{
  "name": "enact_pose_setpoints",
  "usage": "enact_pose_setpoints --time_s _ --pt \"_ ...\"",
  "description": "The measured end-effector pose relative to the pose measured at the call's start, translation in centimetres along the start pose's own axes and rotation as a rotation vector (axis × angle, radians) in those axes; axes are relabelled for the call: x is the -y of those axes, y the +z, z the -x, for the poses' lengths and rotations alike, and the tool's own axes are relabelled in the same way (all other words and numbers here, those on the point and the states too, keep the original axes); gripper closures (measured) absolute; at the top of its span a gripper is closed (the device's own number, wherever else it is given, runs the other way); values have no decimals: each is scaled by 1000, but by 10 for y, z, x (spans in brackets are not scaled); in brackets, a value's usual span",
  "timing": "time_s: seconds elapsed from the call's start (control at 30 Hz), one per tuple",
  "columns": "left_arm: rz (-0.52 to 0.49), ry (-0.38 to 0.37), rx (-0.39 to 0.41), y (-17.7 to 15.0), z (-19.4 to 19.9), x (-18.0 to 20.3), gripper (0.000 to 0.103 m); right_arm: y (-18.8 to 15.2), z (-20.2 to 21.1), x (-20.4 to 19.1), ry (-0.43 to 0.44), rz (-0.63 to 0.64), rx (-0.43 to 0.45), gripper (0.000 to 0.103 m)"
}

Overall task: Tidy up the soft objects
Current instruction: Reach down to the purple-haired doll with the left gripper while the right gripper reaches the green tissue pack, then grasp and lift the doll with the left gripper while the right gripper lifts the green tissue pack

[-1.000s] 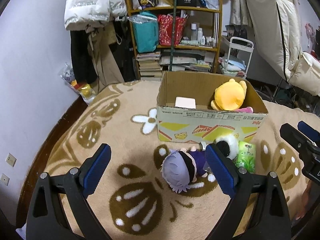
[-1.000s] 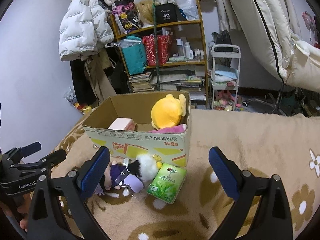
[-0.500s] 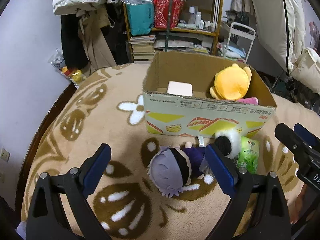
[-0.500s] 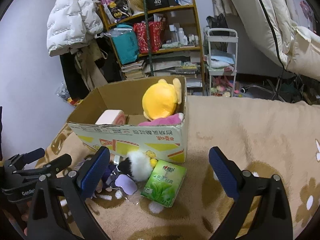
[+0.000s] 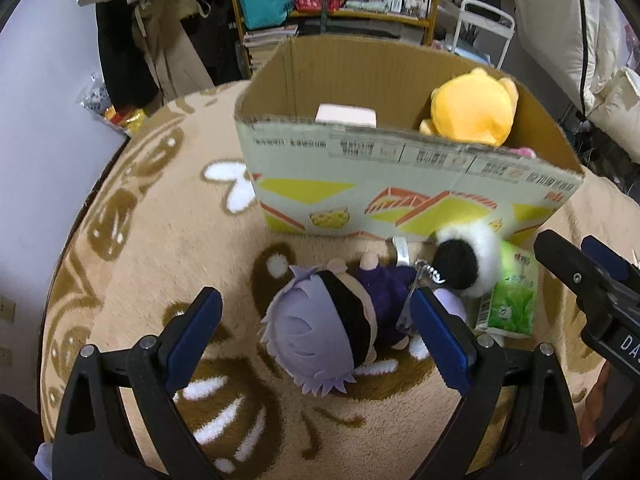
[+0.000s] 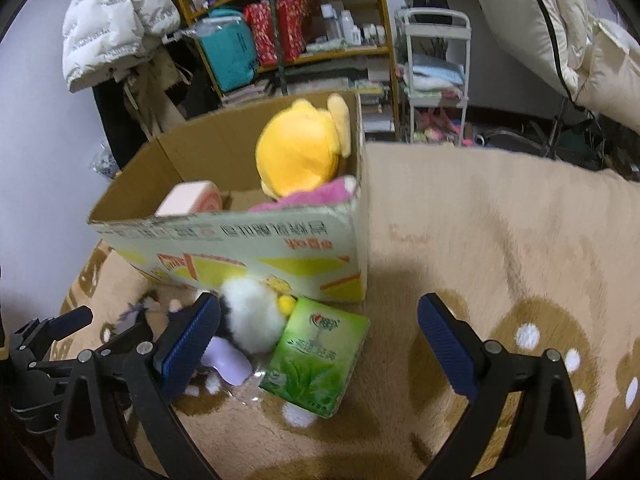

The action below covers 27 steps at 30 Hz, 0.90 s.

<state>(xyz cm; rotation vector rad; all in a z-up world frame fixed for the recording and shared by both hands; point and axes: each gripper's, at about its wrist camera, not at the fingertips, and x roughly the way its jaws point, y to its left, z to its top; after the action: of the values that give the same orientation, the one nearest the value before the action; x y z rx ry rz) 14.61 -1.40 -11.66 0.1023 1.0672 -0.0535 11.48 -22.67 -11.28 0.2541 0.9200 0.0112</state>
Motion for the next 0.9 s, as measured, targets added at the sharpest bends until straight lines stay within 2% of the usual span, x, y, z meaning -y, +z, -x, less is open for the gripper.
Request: enact_pose_setpoints --time_s 0.17,0.3,0.4,0.57,0.67,0.83,0.9 --pt "-7 9 -44 -3 -18 -4 9 -2 -16 8 9 -49 -61 0" --pt "27 -15 -92 -4 -29 -9 9 -7 -31 10 -9 -51 -126 0" --pt "8 -2 -112 -6 -33 -10 9 -12 -39 11 -1 -70 -177 0" --pt "50 -47 -126 -2 -40 -15 9 -16 -52 5 -28 -14 -225 0" --pt "53 -72 -128 -2 -42 -16 16 -21 -53 4 -34 -4 -248 1" --pt "74 -136 -143 -2 -46 -19 32 -27 -55 0 -40 31 -277 19" --pt "74 -135 -143 -3 -46 -18 33 -29 -55 -2 -36 36 -277 23"
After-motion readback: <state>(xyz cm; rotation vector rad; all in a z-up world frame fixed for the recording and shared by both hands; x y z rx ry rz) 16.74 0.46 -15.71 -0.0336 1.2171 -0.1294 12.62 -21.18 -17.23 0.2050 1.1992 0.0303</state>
